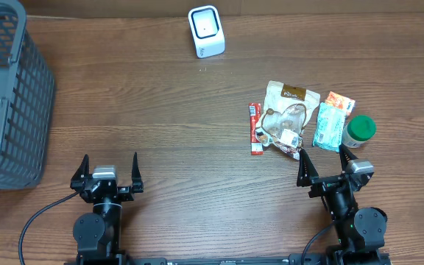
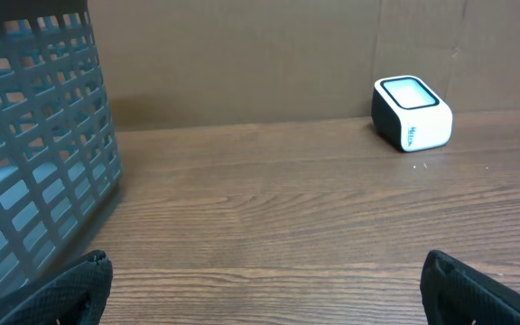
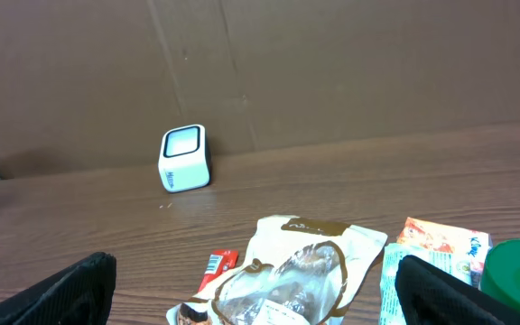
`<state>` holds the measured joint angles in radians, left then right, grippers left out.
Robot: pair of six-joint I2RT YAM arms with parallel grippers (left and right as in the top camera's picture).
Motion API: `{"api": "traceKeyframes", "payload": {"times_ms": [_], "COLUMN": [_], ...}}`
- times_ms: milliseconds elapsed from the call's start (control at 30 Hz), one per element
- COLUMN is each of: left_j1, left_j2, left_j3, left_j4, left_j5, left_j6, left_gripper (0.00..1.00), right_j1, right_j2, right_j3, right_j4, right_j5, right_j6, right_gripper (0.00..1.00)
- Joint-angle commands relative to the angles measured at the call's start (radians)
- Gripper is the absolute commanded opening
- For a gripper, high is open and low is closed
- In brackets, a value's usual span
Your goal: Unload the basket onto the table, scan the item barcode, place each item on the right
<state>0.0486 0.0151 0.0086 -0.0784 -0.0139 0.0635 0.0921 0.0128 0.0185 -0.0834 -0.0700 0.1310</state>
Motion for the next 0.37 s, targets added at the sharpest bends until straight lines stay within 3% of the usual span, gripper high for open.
{"api": "traceKeyframes", "payload": {"times_ms": [0, 333], "left_j1": [0.01, 0.01], "left_j2": [-0.011, -0.011], "left_j3": [-0.004, -0.004], "left_j4": [0.002, 0.002], "left_j5": [0.011, 0.011], "left_j6": [0.026, 0.026], "left_gripper": [0.99, 1.0], "right_j1": [-0.003, -0.003], "right_j2": [-0.01, -0.01], "right_j3": [-0.011, -0.011], "right_j4": [0.003, 0.003], "right_j5": [0.01, 0.01], "right_j6": [0.003, 0.003], "right_gripper": [1.0, 1.0]}}
